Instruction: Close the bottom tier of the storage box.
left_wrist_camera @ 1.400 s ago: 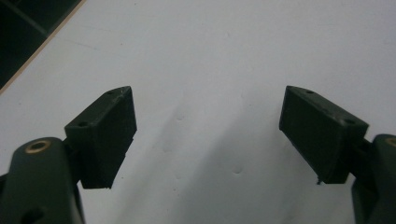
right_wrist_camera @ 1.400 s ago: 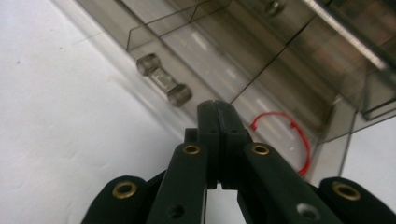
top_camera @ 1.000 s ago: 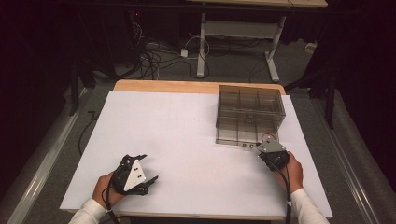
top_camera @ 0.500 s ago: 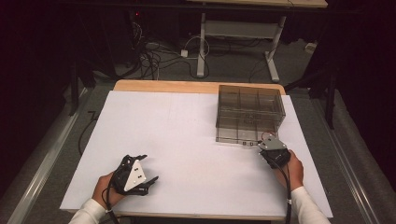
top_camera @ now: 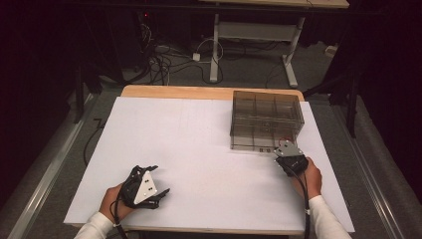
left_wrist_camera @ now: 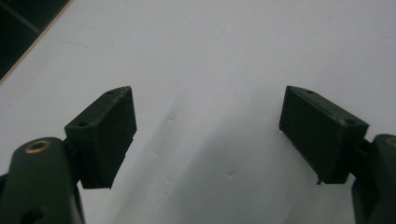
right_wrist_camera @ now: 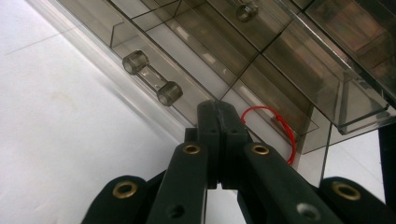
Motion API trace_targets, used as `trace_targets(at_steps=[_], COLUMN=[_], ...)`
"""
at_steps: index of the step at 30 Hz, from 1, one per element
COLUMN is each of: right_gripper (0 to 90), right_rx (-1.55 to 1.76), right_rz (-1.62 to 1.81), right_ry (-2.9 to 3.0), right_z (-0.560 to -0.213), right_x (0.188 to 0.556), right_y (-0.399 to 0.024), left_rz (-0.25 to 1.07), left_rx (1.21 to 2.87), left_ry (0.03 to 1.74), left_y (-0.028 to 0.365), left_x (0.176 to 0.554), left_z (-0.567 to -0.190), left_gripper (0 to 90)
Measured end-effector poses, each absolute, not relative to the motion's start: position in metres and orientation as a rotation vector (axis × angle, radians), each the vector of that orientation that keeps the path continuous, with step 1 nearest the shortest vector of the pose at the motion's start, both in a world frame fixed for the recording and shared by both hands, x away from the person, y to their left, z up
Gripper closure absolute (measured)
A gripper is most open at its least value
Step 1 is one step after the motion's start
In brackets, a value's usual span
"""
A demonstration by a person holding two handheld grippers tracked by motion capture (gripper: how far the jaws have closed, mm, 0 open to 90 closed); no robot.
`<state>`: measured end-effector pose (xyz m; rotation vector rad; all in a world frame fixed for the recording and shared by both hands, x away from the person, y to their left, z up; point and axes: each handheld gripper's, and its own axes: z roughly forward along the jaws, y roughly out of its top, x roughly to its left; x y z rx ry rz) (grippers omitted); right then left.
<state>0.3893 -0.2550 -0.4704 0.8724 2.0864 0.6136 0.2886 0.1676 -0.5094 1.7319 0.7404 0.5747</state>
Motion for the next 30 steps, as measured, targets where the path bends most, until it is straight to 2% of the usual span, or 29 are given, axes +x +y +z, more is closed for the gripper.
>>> trace_targets(at_steps=[30], right_gripper=[90.0], right_rx=[0.869], right_rz=[0.556], right_ry=[2.080], right_z=[-0.474], right_x=[0.410], right_y=[-0.245], left_rz=[0.565], left_rx=[1.729], left_ry=[0.739], left_y=[0.168], left_x=[0.289], left_z=[-0.510], left_gripper=[18.1])
